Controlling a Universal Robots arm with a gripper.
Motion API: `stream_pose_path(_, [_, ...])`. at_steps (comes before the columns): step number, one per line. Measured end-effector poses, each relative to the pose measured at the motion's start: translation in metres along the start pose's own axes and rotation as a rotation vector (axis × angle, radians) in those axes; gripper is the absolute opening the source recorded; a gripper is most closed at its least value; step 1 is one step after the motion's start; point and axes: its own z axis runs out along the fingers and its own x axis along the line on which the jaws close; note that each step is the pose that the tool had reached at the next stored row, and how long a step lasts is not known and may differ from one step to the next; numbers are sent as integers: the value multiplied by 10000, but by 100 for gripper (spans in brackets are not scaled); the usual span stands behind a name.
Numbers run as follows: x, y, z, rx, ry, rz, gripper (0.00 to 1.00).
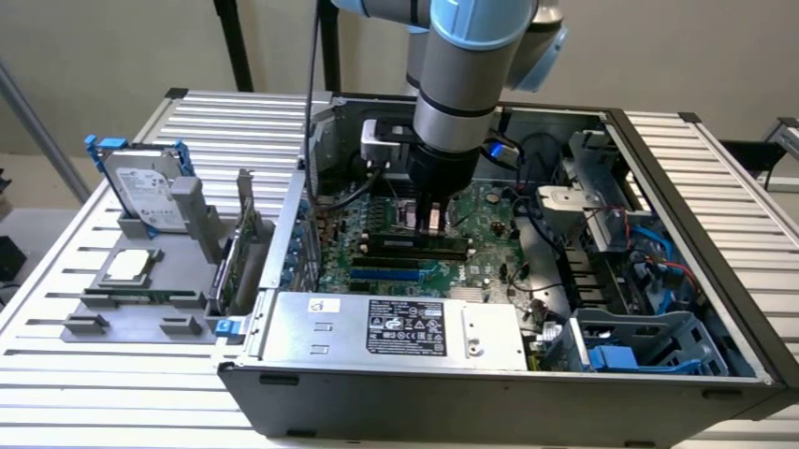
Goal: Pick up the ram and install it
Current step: 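Insert the ram into the slot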
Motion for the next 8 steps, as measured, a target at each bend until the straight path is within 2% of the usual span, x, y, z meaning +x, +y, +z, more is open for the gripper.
stream_pose_path(8, [1,0,7,0,1,-1,14])
